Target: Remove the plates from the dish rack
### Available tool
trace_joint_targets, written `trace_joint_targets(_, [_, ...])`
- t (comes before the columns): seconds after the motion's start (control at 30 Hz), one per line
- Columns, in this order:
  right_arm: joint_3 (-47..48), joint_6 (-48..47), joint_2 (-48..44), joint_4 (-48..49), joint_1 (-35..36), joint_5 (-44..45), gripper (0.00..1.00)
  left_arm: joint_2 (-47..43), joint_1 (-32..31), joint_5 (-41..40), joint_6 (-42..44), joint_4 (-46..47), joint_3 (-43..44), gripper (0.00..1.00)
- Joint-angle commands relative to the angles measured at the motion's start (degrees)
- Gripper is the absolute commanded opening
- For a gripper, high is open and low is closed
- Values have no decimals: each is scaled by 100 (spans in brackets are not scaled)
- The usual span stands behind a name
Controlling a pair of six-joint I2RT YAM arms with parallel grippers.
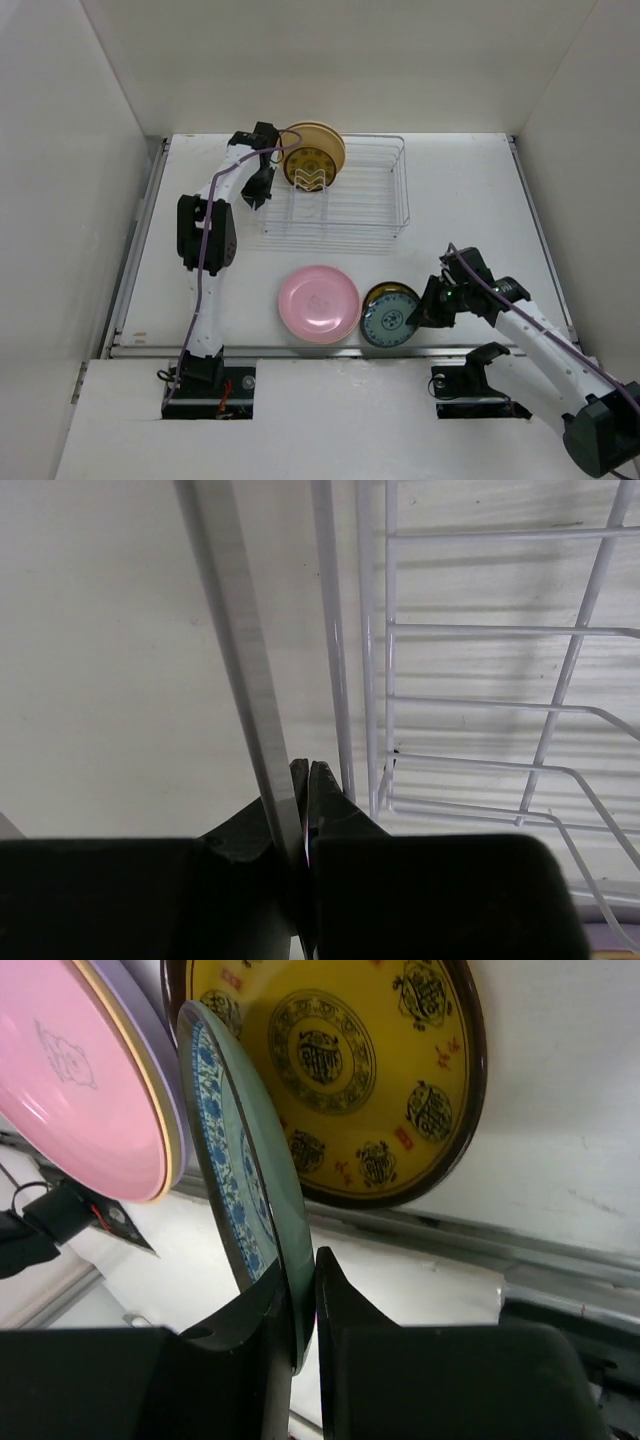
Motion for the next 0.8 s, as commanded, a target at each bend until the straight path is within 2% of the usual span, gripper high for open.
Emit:
trace_joint_targets(0.0, [-74, 343, 22, 1012, -14, -80, 15, -427, -40, -127, 667, -680, -300, 0])
trace_joint_targets(0.03, [-74, 343, 91, 1091, -14, -1, 22, -427, -40, -57, 615, -680, -301, 0])
trace_joint_targets(0.2, [-74, 290, 592, 1040, -14, 631, 25, -532, -40, 14, 421, -794, -415, 0])
trace_joint_targets(0.33, [162, 343, 759, 645, -14, 1186, 45, -585, -40, 67, 369, -794, -599, 0])
trace_joint_targets(0.37, [276, 343, 812, 479, -14, 1326, 56, -585, -40, 67, 368, -794, -600, 0])
trace_joint_targets(0.4, [399, 395, 813, 286, -14, 1475, 61, -585, -40, 67, 368, -742, -600, 0])
trace_joint_targets(0.5, [978, 562, 559, -286, -14, 2011, 66, -585, -40, 128, 368, -742, -653, 0])
trace_joint_targets(0.53, [1442, 562, 506, -549, -14, 2404, 67, -585, -40, 181, 368, -742, -653, 0])
trace_joint_targets(0.6, [1840, 476, 435, -429, -14, 2540, 79, -585, -40, 233, 368, -742, -653, 0])
trace_joint_targets(0.63, [2024, 353, 513, -306, 91, 2540, 85, -585, -40, 286, 368, -742, -653, 0])
trace_joint_targets(0.7, [2578, -251, 1020, 264, 214, 2488, 85, -585, -40, 347, 307, -803, -592, 0])
trace_joint_targets(0.73, [2815, -446, 1311, 353, 285, 2557, 85, -524, -40, 435, 307, -803, -591, 0])
trace_joint_targets(0.77, [3453, -605, 1653, 163, 346, 2880, 85, -523, -40, 436, 254, -864, -591, 0])
